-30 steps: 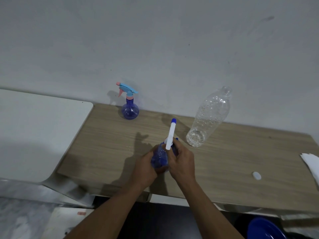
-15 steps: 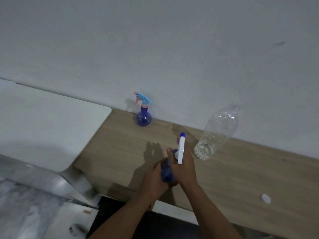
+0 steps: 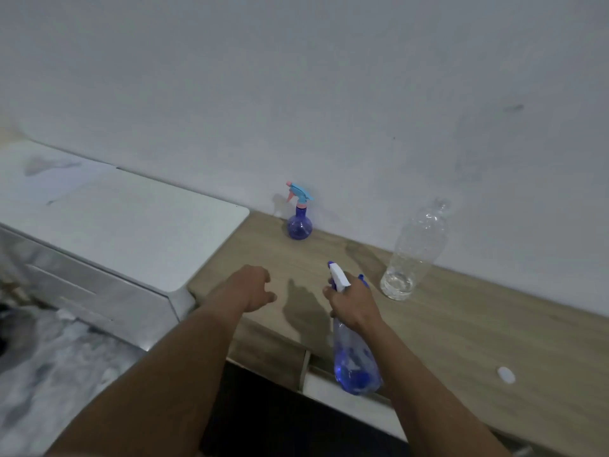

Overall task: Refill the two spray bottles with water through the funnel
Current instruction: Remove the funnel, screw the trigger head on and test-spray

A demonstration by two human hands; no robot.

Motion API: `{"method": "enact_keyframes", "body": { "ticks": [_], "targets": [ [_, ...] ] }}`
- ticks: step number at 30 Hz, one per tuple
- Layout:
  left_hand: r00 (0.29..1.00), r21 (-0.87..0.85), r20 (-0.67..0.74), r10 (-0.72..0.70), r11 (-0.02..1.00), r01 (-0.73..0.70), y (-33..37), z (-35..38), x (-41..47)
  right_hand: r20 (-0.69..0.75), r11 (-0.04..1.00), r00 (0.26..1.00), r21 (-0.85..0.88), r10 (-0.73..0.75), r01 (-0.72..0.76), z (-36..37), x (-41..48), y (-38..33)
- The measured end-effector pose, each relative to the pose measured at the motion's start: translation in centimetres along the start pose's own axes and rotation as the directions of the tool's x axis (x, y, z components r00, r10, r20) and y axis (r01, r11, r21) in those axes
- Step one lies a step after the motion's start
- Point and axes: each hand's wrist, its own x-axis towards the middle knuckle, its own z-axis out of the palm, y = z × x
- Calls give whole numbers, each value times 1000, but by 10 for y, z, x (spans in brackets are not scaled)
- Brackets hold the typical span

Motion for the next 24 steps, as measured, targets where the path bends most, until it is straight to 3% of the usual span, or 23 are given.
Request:
{"method": "enact_keyframes", "body": {
  "ticks": [7, 13, 19, 24],
  "targets": [
    [998, 39, -62, 3, 999, -1, -8, -7, -18, 108, 992, 988, -71, 107, -100, 4, -27, -6],
    [996, 39, -86, 11, 999, -7, -10, -10, -35, 131, 988, 989, -146, 69, -49, 4, -42, -2],
    [996, 22, -91, 1, 1000, 1, -12, -12, -44, 85, 998, 994, -6, 64, -64, 4, -51, 1],
    [995, 22, -98, -3, 1000, 5, -13, -11, -50, 97, 997, 993, -38, 70, -66, 3, -52, 3]
  ]
}}
